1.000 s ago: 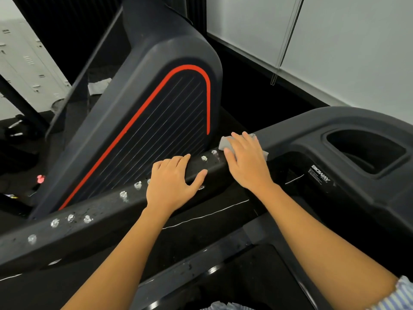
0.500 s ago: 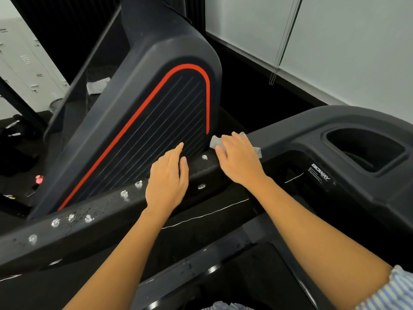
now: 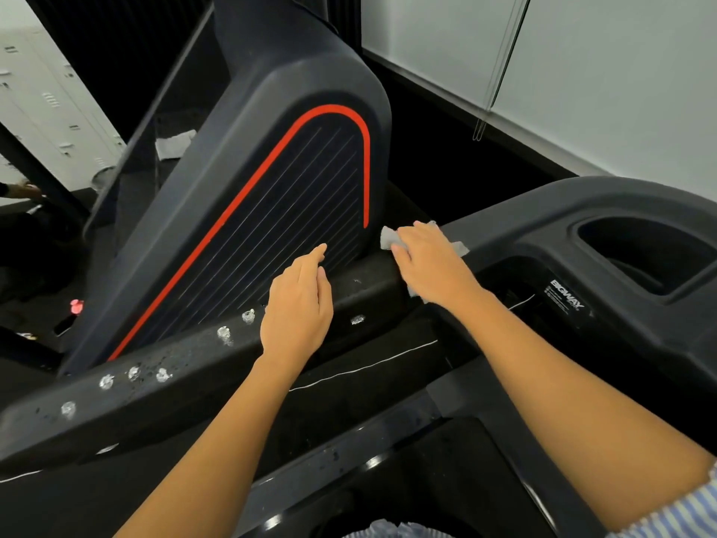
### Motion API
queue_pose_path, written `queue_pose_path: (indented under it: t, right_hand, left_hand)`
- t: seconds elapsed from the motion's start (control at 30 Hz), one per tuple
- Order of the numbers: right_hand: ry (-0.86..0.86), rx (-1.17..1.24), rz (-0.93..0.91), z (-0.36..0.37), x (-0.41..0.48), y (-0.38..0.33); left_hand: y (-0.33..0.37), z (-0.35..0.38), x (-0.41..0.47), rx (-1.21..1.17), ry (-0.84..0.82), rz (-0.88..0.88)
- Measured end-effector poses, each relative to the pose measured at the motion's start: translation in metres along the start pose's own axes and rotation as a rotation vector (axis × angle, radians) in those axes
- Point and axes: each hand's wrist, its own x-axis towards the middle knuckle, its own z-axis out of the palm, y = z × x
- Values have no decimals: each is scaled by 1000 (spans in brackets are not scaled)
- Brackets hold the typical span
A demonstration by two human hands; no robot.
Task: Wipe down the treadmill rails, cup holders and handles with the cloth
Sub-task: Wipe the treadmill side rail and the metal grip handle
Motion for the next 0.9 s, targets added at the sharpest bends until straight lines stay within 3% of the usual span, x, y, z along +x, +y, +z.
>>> queue_pose_path:
  t: [0.1,0.3,0.37,0.57,0.63,0.77,0.9]
  right_hand:
    - [-2,-111,-148,15,3,-33]
    - [-30,105,-289,16,-32,-36]
    - [6,119,-225,6,-33,-13]
    - [141,113,249,-8,-11,68]
    - [161,114,217,-4,-12,56]
    - [173,143,-45,31,-43,-7]
    - [205,277,12,50,-66,-14]
  left_hand:
    - [-1,0,1,4,-17,-5]
    - [-3,0,0,11,-12,11]
    - [-3,0,0,25,-25,5]
    - [0,-1,-1,30,-25,18]
    - [1,0,0,34,-27,17]
    - [2,1,0,38,-35,9]
    - [0,2,-1,46,-53,10]
